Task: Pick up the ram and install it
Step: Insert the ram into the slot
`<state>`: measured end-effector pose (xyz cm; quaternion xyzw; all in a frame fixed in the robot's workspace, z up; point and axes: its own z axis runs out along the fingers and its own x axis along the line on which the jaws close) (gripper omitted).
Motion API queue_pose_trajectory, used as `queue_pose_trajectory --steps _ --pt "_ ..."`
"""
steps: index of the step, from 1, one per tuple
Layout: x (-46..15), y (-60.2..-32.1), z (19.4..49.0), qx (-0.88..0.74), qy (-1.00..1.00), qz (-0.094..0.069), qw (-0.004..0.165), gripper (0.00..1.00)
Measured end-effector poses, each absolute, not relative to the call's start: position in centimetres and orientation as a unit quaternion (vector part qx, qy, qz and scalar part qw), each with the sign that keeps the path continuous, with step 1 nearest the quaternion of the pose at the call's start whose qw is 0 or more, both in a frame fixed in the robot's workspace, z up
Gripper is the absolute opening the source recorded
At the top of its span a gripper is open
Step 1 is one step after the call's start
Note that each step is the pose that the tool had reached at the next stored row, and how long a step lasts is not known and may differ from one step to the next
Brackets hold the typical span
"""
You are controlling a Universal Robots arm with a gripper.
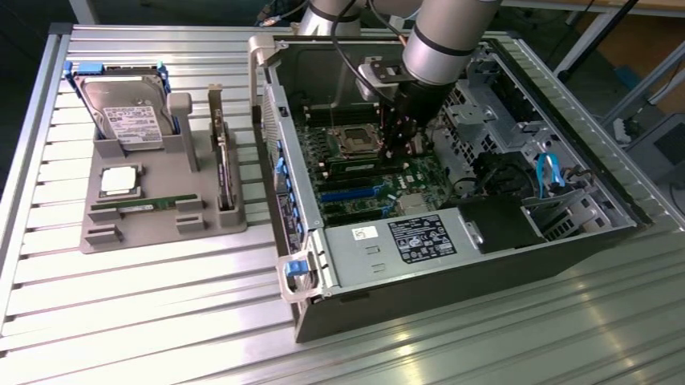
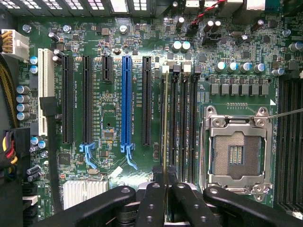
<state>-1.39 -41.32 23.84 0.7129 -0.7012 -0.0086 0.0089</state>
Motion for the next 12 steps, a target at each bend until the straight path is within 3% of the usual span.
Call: queue_pose_trajectory --steps 12 --pt "-1.50 -41.32 23.83 0.713 -0.701 -0.009 0.009 0.12"
